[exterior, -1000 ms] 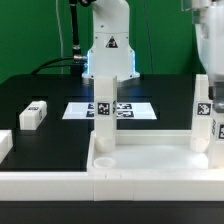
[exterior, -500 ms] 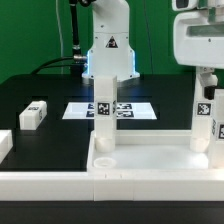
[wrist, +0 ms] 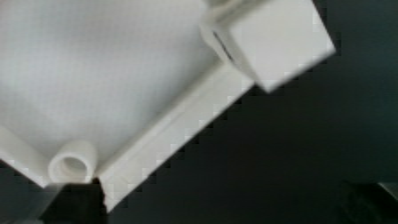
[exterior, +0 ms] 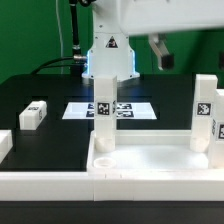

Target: Assemble desk

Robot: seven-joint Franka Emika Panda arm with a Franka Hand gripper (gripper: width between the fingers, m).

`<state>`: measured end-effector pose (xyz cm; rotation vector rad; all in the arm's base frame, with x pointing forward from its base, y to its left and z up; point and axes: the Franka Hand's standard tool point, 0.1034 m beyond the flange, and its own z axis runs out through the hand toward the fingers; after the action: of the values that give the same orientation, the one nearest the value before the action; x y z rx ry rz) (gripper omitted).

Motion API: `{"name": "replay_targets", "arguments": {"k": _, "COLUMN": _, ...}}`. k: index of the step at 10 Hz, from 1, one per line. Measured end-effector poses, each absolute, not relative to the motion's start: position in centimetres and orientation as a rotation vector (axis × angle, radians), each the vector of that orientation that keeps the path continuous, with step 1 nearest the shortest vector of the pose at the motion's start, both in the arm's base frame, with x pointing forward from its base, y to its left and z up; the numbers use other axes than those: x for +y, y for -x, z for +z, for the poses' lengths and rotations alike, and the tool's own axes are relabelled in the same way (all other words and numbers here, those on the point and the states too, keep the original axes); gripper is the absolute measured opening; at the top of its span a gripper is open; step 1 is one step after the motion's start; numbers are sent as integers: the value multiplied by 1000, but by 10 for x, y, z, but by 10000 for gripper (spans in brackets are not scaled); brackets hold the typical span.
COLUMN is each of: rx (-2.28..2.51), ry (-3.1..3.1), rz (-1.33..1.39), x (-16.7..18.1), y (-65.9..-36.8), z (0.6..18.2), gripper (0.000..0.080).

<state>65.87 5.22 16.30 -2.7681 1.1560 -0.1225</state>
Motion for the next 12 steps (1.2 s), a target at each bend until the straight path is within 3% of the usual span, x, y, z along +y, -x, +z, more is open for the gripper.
{"name": "replay_targets", "arguments": {"k": 7, "rx": 1085, "ry": 2799, "rz": -121, "x": 48, "y": -656, "z": 160, "gripper": 649}}
{"name": "replay_targets", "arguments": {"k": 10, "rx": 824, "ry": 2879, "rz": -138, "x": -26, "y": -633, "z": 170, "gripper": 649}}
{"name": "replay_targets", "arguments": {"k": 12, "rx": 694, "ry": 2923, "rz": -150, "x": -43, "y": -630, "z": 169, "gripper": 649}}
